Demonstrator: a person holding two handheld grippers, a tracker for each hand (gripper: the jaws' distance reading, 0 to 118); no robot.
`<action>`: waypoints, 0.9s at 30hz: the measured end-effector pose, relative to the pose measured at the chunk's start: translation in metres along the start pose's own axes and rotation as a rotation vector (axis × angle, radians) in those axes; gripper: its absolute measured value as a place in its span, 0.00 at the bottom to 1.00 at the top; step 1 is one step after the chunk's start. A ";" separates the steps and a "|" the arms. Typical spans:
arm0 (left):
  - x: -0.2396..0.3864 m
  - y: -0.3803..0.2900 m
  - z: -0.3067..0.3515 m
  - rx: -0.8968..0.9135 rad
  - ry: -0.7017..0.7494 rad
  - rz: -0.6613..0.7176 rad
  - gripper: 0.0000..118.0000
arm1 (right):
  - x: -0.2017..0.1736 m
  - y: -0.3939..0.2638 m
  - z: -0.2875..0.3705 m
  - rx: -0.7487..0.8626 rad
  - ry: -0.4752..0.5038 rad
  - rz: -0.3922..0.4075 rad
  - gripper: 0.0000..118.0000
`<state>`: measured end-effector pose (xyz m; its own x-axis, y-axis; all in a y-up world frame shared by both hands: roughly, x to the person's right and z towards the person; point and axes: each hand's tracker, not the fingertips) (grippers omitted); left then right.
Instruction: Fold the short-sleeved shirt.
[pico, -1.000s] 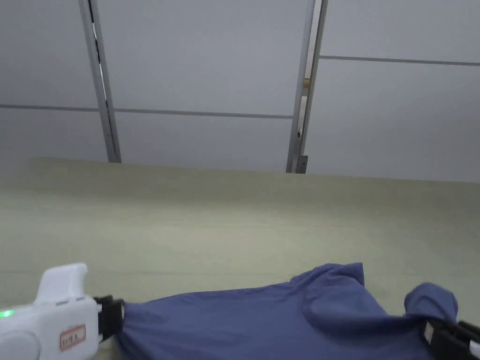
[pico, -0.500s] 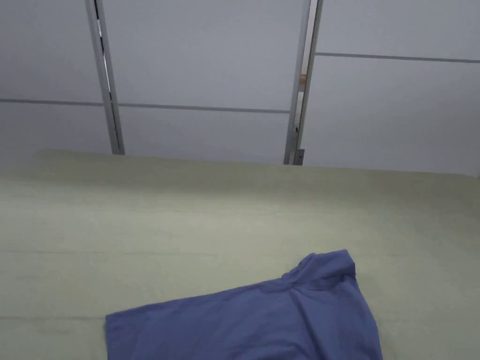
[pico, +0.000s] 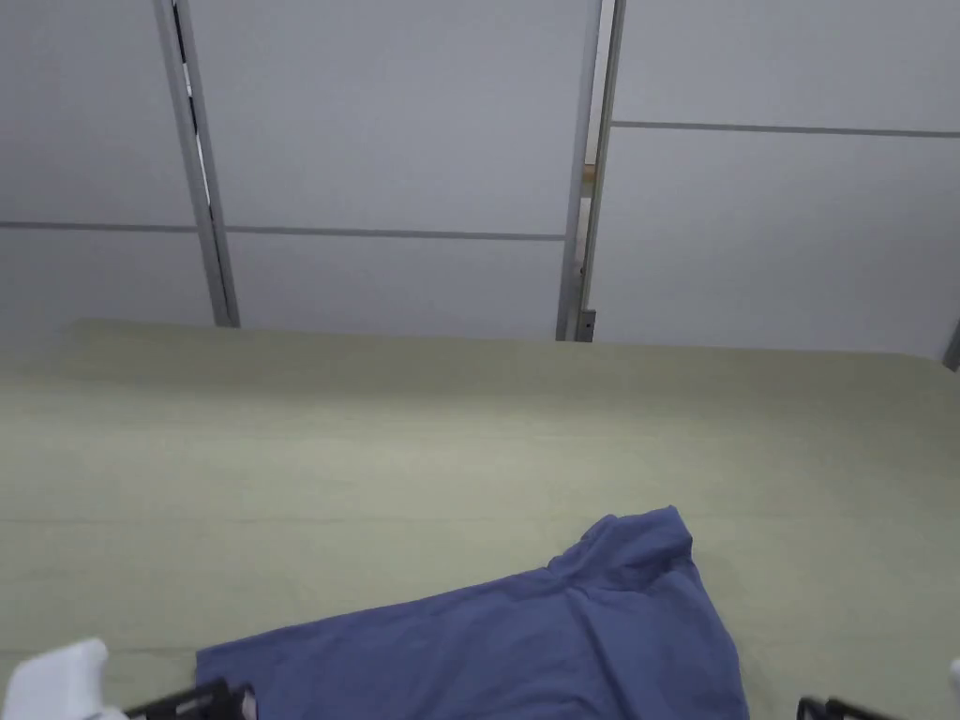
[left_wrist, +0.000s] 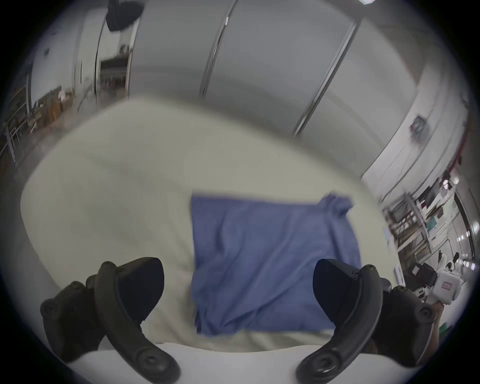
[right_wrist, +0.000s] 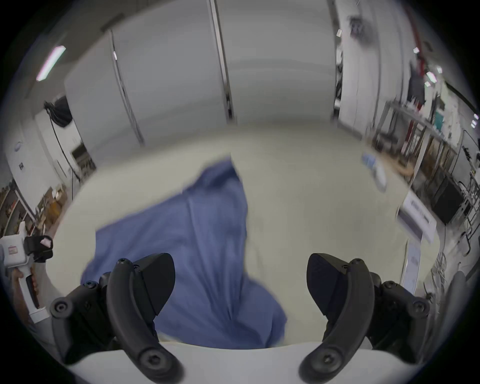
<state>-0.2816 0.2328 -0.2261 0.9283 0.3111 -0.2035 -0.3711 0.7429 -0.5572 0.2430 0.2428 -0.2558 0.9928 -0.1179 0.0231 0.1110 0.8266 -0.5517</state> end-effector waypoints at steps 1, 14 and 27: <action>0.009 0.010 0.011 0.070 -0.008 -0.015 1.00 | -0.004 0.011 0.009 0.076 0.014 -0.004 0.91; 0.080 0.027 0.052 0.466 -0.018 -0.187 0.03 | -0.098 0.055 0.055 0.474 0.154 0.166 0.13; 0.021 0.065 -0.090 -0.025 0.164 -0.123 0.74 | -0.107 0.045 0.013 0.328 0.170 0.187 0.13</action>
<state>-0.2840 0.2345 -0.3393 0.9587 0.1165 -0.2596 -0.2555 0.7540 -0.6051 0.1425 0.2995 -0.2719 0.9785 -0.0157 -0.2057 -0.0345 0.9707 -0.2379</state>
